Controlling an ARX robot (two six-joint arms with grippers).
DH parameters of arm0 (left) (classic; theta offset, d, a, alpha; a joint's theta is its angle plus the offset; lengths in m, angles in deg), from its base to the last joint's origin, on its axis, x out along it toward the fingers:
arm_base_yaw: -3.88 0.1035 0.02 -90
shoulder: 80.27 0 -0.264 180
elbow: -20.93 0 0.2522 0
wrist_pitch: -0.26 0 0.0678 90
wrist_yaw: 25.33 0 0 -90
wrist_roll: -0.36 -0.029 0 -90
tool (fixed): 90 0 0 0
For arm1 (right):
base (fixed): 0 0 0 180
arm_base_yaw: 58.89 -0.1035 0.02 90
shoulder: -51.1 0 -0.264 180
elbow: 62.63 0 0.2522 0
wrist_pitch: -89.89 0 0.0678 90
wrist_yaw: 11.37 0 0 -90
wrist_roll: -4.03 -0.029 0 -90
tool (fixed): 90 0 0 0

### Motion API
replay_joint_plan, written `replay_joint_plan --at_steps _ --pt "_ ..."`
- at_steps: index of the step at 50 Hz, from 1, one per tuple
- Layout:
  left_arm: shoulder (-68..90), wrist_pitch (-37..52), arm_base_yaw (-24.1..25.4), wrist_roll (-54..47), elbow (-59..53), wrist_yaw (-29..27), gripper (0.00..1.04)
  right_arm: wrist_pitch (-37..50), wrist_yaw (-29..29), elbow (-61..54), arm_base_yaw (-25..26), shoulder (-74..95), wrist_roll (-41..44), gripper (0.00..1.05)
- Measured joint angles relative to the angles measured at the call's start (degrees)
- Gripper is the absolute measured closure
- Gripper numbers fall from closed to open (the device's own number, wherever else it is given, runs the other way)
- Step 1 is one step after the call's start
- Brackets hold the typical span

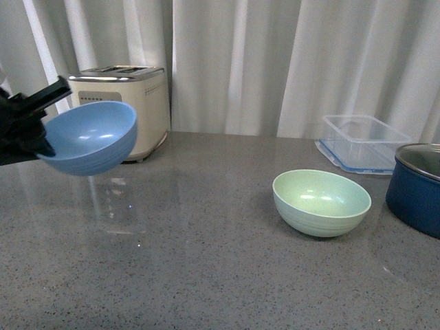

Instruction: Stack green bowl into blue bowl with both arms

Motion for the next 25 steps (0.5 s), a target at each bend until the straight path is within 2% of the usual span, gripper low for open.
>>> replay_joint_plan --at_steps 13,25 --pt "3.1 -0.3 -10.7 0.0 1.7 -2.1 1.01 0.0 0.0 0.0 0.0 0.0 0.0 0.1" --pt "10.5 -1.5 -14.6 0.2 5.7 -3.5 1.01 0.0 0.0 0.0 0.0 0.0 0.0 0.1"
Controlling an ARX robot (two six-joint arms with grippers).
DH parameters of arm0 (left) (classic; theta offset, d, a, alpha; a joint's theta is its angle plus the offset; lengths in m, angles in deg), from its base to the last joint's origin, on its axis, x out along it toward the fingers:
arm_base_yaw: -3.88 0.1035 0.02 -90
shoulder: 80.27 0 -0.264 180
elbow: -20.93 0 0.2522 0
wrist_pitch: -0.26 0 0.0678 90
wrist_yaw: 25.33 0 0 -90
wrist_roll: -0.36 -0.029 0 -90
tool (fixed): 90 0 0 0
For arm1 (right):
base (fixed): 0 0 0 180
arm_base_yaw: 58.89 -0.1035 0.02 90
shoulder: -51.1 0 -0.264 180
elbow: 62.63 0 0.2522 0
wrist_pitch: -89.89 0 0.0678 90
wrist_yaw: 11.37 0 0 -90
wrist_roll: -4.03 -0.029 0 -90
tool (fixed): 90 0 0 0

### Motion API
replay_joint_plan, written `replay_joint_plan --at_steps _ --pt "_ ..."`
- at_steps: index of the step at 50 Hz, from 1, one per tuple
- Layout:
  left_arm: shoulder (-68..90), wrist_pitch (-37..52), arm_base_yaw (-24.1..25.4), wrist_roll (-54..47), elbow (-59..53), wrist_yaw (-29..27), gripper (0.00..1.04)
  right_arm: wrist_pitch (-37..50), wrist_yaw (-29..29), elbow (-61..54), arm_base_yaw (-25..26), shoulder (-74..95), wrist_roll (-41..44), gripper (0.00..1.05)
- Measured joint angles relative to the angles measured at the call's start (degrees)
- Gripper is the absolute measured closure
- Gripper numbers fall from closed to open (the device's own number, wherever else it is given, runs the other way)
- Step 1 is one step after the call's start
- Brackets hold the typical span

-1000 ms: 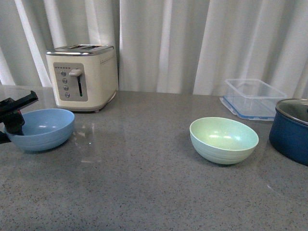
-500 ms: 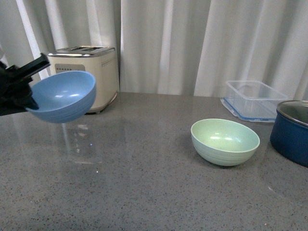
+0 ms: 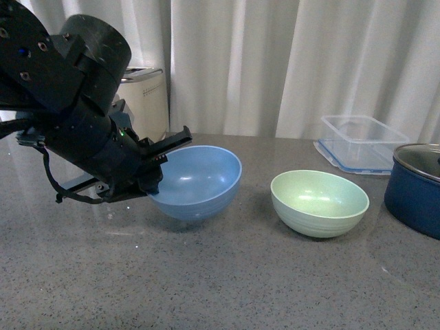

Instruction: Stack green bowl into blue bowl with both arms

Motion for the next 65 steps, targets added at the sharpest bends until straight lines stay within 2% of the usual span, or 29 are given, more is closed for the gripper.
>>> replay_joint_plan --at_steps 33,39,56,59,63,65 --pt "7.0 -3.2 -3.2 0.0 7.3 -1.4 1.01 0.0 0.0 0.0 0.0 0.0 0.0 0.1" --pt "6.9 -3.3 -3.7 0.0 7.3 -1.1 0.77 0.0 0.0 0.0 0.0 0.0 0.0 0.1" --pt "0.7 0.4 -3.7 -1.0 2.9 0.6 0.3 0.0 0.0 0.0 0.0 0.0 0.0 0.1" --pt "-3.8 4.2 -3.1 -3.1 -0.6 -1.9 0.2 0.0 0.0 0.0 0.0 0.0 0.0 0.1" --pt "-10.9 11.8 -2.1 -6.5 -6.7 -2.5 0.07 0.0 0.0 0.0 0.0 0.0 0.0 0.1" --pt "-16.8 18.8 -1.0 -9.5 -12.2 -4.9 0.06 0.0 0.0 0.0 0.0 0.0 0.0 0.1"
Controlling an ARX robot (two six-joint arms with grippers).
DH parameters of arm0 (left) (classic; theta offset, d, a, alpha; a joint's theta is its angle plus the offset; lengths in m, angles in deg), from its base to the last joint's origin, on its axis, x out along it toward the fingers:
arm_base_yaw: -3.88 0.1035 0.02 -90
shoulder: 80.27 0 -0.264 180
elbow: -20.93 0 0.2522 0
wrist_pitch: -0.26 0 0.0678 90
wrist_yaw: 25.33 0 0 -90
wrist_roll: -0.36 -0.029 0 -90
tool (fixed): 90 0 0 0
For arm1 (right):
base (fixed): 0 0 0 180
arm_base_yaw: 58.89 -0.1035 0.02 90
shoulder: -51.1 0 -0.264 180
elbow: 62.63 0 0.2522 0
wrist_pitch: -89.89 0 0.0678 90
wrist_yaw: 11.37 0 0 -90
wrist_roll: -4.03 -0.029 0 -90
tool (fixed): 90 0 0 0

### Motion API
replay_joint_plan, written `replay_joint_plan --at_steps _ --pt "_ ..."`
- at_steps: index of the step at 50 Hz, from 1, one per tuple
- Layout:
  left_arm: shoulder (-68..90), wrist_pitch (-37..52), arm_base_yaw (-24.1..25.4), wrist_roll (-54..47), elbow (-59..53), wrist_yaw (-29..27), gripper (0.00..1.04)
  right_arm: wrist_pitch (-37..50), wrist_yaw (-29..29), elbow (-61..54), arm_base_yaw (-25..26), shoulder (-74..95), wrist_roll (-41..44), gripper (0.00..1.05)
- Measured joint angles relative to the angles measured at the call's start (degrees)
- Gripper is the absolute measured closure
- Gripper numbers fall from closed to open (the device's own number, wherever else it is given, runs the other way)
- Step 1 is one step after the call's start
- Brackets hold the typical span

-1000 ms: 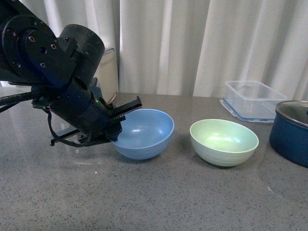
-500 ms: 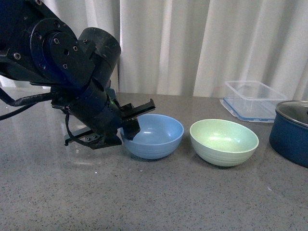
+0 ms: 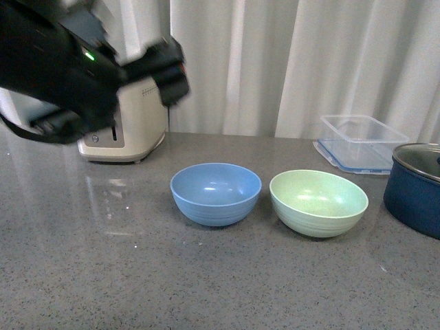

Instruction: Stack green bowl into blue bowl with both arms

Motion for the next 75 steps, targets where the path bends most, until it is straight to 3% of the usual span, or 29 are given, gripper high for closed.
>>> replay_joint_plan --at_steps 4,7,13,25,40,45,75 --pt "-9.7 14.0 1.6 -8.9 -10.0 -6.3 0.17 0.0 0.0 0.0 0.0 0.0 0.0 0.1" --pt "-14.1 20.4 3.0 -14.2 -16.5 -6.5 0.29 0.0 -0.1 0.0 0.0 0.0 0.0 0.1" --pt "-17.6 24.7 4.9 -17.9 -26.5 -4.7 0.49 0.0 0.0 0.0 0.0 0.0 0.0 0.1" --pt "-27.9 30.1 8.7 -19.7 -43.7 -0.7 1.02 0.0 0.0 0.0 0.0 0.0 0.0 0.1" --pt "-36.7 30.4 11.3 -20.1 -53.2 2.1 1.01 0.0 0.0 0.0 0.0 0.0 0.0 0.1" --pt "-39.6 29.6 14.4 -20.1 -55.3 5.8 1.01 0.0 0.0 0.0 0.0 0.0 0.0 0.1" --pt "-57.2 21.1 15.5 -20.1 -63.9 6.0 1.01 0.0 0.0 0.0 0.0 0.0 0.0 0.1"
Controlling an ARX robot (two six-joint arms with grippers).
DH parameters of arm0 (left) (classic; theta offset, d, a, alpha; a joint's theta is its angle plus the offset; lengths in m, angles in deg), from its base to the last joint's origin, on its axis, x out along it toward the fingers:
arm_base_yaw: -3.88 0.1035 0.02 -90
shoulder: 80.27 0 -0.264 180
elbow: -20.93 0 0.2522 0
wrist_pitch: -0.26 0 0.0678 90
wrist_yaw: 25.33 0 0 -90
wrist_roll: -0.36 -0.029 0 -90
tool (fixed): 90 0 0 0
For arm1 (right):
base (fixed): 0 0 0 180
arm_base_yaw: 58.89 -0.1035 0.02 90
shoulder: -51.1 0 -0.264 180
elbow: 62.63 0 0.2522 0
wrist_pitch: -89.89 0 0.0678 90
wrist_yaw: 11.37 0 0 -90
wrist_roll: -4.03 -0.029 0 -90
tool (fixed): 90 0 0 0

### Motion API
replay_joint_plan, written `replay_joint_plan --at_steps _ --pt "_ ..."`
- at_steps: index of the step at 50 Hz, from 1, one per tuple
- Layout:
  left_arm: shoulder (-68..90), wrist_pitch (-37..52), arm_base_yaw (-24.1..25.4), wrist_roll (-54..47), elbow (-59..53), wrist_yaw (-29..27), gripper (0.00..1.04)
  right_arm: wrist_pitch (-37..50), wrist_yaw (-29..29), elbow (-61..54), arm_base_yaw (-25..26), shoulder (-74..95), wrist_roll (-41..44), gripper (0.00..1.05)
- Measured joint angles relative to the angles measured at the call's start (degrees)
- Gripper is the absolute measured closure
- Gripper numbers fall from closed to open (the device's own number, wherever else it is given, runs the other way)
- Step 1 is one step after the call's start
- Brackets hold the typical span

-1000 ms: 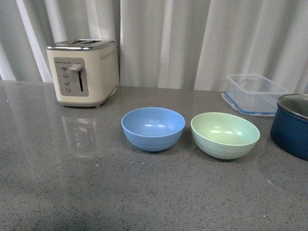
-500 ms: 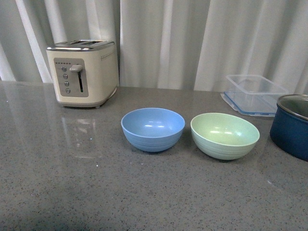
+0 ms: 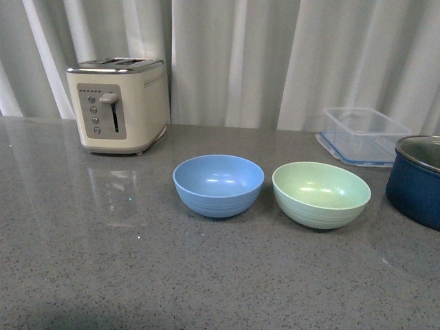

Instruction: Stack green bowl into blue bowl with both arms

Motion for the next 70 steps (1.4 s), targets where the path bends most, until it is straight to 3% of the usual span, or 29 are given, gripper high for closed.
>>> replay_joint_plan --at_steps 55,62,70 --pt "-23.5 -22.1 0.0 0.0 0.0 0.2 1.01 0.0 0.0 0.0 0.0 0.0 0.0 0.1" --pt "-31.6 -32.0 0.0 0.0 0.0 0.2 1.01 0.0 0.0 0.0 0.0 0.0 0.0 0.1" --pt "-33.2 -32.2 0.0 0.0 0.0 0.1 1.01 0.0 0.0 0.0 0.0 0.0 0.0 0.1"
